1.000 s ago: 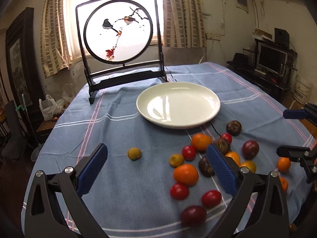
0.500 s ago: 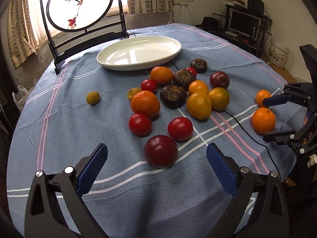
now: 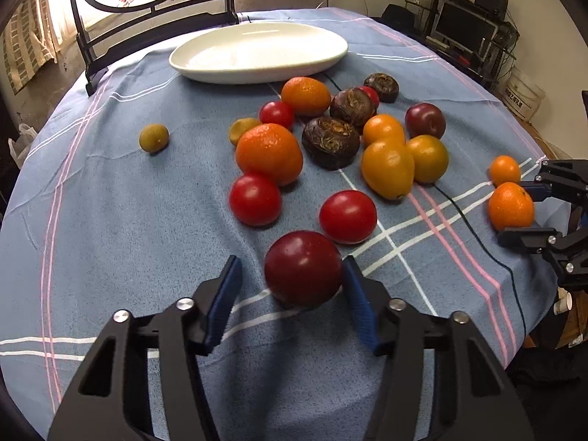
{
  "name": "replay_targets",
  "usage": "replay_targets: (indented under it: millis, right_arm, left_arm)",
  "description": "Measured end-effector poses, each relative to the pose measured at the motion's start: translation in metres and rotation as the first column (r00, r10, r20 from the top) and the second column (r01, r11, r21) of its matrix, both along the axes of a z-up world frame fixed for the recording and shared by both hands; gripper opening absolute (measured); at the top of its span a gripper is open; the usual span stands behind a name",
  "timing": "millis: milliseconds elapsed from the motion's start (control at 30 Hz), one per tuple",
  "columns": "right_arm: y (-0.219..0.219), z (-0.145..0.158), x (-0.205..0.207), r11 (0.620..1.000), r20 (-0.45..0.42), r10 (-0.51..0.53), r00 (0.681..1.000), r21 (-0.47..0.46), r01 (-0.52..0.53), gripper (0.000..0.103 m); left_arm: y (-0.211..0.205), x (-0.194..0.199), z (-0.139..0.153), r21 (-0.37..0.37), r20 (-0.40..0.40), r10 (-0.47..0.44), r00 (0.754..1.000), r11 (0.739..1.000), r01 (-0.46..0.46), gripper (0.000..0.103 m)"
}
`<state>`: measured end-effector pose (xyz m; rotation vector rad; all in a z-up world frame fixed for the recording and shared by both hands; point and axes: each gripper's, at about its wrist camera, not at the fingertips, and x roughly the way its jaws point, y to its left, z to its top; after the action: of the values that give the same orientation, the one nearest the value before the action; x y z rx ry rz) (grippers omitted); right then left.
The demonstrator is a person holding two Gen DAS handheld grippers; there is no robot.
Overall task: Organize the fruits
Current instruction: 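Grasp the dark red tomato with the left tool while the right tool grasps an orange, then carry both fruits over the white plate and open both tools to release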
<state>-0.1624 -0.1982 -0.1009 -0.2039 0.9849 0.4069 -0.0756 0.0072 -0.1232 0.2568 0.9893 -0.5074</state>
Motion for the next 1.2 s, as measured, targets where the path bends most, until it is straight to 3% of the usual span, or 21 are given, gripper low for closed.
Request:
replay_targets:
  millis: [33,67,267,400,567,767,1033,1200]
  right_arm:
    - [0.000,0.001,0.000,1.000,0.000,0.004,1.000,0.004,-0.004,0.044]
    - [0.001,0.003,0.000,1.000,0.004,0.006,1.000,-0.002,-0.006,0.044]
    - [0.002,0.021,0.006,1.000,0.051,0.011,0.999,0.007,-0.011,0.044]
    - [0.005,0.042,0.025,1.000,0.114,0.023,0.993,0.002,-0.023,0.044]
    - [0.010,0.074,0.073,1.000,0.198,0.007,0.980,0.016,-0.011,0.044]
    - [0.005,0.098,0.158,0.998,0.240,-0.061,0.969,0.044,0.052,0.044]
    - [0.010,0.064,0.269,0.993,0.105,-0.117,0.988,0.020,0.115,0.044]
    - [0.012,0.037,0.306,0.990,0.052,-0.140,0.989,-0.008,0.140,0.045]
  left_arm:
    - [0.001,0.001,0.001,-0.016,-0.005,0.000,1.000,1.000,0.000,0.040]
    - [0.002,0.001,0.003,-0.027,-0.002,0.003,1.000,1.000,-0.003,0.038]
    - [0.002,0.001,0.014,-0.026,0.013,-0.015,1.000,1.000,0.015,0.038]
    - [-0.006,0.010,0.043,-0.030,0.107,-0.019,0.994,0.999,0.022,0.038]
    - [-0.023,0.046,0.086,-0.047,0.246,0.040,0.968,0.998,-0.030,0.038]
    - [-0.049,0.120,0.103,-0.025,0.269,0.152,0.951,0.988,-0.151,0.038]
    - [-0.073,0.195,0.074,0.050,0.218,0.198,0.956,0.976,-0.214,0.038]
    - [-0.079,0.218,0.056,0.105,0.202,0.194,0.960,0.970,-0.219,0.038]
